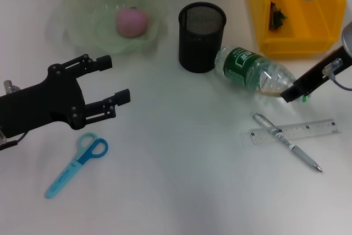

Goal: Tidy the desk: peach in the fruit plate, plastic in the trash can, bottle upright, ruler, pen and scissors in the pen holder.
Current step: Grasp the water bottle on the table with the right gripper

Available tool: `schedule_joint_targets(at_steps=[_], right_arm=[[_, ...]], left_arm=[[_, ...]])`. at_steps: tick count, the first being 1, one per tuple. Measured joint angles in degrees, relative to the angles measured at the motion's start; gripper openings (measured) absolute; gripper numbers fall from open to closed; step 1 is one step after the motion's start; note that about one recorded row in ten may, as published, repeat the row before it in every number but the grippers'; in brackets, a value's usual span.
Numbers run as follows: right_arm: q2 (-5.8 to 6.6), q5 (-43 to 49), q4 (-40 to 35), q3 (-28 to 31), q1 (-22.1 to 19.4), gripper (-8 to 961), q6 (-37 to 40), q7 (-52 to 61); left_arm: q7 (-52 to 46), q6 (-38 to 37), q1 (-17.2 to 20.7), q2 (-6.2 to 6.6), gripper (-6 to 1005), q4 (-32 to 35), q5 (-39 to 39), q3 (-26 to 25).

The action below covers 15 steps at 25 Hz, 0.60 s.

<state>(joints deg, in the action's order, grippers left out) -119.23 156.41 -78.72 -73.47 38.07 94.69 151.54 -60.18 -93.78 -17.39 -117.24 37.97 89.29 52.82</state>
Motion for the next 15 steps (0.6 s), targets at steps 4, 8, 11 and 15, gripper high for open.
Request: schedule_joint_targets(at_steps=[4,8,11,15], right_arm=[[-0.08,-0.1,-1.9,0.2,-0.3,445,0.7,0.0],[-0.1,-0.1,-2.3,0.1,-0.3,445,0.9,0.0],[-0.12,-0.1,-3.1,-0.1,-0.3,445,1.0,0.0],[-0.12,-0.2,-5.6,0.1,-0.4,445,1.3,0.0]], left_arm=[[0.0,0.0,0.0,0.0,787,0.0,0.0,0.0],[0.0,0.0,0.1,0.0,787,0.0,0.0,0.0],[0.1,0.0,0.3,0.0,787,0.0,0.0,-0.1],[0.1,0.0,0.4,0.0,787,0.0,0.0,-0.4]])
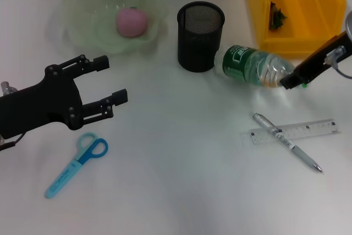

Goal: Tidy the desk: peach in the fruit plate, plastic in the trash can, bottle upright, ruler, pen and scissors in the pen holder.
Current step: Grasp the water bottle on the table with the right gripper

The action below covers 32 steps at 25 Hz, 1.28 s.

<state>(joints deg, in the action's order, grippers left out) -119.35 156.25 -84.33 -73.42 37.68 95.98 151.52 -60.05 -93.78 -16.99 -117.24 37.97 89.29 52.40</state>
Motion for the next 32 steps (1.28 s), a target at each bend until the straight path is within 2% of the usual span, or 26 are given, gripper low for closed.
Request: schedule_joint_targets(at_steps=[10,22,32], right_arm=[[0.03,-1.2,-4.9,0.2,1.1,444,2.1,0.4],[0.17,-1.2,-5.4,0.5,3.7,444,2.9,0.8],[0.18,-1.2,-6.3,0.6,4.5,444,2.9,1.0]], left_arm=[[0.9,0.1,-0.1,-0.24,787,0.0,-0.4,-0.2],[1.3,2.4,-2.9,-1.17,788,-0.1,-0.5,-0.2],[1.4,2.8,-2.8,-1.25,791,-0.3,-0.6,-0.2]])
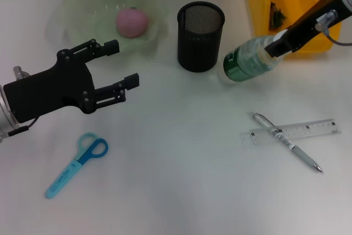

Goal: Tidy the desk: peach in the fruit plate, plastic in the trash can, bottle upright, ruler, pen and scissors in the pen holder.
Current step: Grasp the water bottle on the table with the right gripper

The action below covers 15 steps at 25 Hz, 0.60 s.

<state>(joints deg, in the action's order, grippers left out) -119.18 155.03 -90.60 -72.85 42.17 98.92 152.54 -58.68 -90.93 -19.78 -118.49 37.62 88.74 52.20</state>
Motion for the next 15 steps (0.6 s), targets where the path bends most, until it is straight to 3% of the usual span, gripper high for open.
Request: schedule_joint_targets(at_steps=[15], right_arm=[[-0.03,0.0,0.3,0.0,2.9,445,0.0,0.2]], left_arm=[[-0.8,0.0,-0.9,0.07,791,-1.2,-0.1,0.4]])
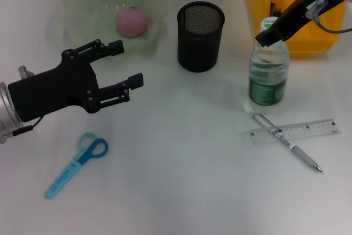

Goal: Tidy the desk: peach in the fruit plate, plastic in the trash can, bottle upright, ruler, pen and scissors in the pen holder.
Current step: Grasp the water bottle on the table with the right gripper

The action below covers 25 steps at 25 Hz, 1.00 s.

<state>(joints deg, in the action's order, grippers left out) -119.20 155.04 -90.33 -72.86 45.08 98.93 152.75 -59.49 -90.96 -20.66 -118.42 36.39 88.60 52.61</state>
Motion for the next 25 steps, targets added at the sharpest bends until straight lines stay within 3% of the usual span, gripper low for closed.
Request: schedule_joint_targets(at_steps=[9,18,25], right_arm=[[-0.13,0.0,-0.9,-0.2,0.4,442,0.0,0.4],[-0.1,-1.1,-0.7,-0.2,3.9,422,0.4,0.7],[-0.16,-2.2,-0.2,-0.6,5.4,296,0.1,0.9]], left_arm=[[-0.2,-0.4,0.0,-0.12,790,-0.1,0.0,0.2],[-0.9,-0.4,-1.1,-0.09,790,-1.5,0.4,0.2],[-0.9,-0.5,-1.1,-0.09,790,-1.9,0.4,0.7]])
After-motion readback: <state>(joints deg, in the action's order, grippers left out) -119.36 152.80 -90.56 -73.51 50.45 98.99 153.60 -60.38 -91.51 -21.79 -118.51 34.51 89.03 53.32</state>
